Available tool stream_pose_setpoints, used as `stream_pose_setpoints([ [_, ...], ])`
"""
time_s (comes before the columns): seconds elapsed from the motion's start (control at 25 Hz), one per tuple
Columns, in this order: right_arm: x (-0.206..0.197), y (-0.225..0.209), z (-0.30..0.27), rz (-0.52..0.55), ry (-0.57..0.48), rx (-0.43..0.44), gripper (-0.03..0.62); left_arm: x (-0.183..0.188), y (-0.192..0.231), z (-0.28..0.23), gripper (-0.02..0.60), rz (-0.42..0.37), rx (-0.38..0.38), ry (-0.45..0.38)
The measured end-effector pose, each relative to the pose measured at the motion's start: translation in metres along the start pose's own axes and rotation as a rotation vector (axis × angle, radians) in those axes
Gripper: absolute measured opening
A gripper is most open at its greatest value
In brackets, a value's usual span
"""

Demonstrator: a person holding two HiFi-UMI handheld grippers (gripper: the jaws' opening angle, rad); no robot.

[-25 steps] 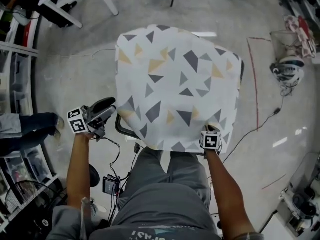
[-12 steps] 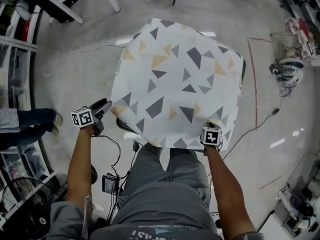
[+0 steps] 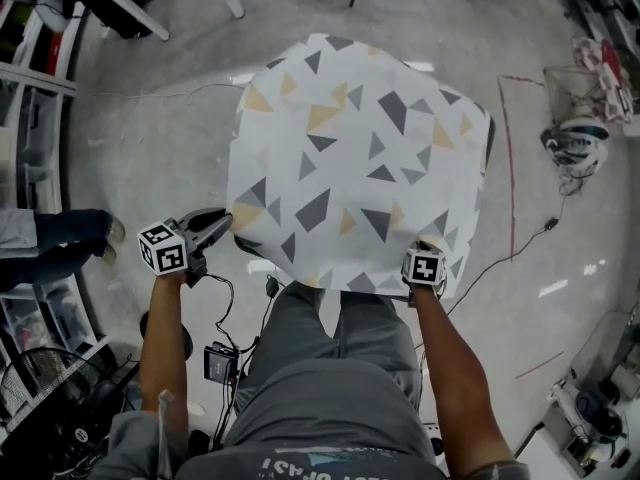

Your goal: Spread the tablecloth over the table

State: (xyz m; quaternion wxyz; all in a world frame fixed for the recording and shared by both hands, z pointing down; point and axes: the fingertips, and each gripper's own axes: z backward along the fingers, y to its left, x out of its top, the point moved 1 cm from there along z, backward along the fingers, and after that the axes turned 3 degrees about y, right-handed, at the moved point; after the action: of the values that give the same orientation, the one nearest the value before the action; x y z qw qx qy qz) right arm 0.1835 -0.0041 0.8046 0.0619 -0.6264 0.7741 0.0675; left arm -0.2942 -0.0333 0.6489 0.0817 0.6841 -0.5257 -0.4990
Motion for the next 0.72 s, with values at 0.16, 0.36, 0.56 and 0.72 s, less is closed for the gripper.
stream_pose_setpoints([
  [0.16,-0.005,0.001,0.0,-0.009,0.011,-0.007,0.026,0.006,-0.027,-0.001,0.046,0.038,-0.013,0.108],
  [0.36,-0.003,-0.005,-0.001,0.001,0.007,-0.009,0.025,0.002,-0.064,0.009,0.077,0.085,-0.069,0.143],
  [0.56,-0.01,-0.009,0.0,0.006,0.019,-0.02,0.021,-0.07,0.012,0.015,0.075,0.051,0.291,0.391],
  [0.72,-0.009,-0.008,-0.001,0.03,0.032,-0.019,0.02,-0.12,0.084,0.019,0.075,0.048,0.538,0.507],
])
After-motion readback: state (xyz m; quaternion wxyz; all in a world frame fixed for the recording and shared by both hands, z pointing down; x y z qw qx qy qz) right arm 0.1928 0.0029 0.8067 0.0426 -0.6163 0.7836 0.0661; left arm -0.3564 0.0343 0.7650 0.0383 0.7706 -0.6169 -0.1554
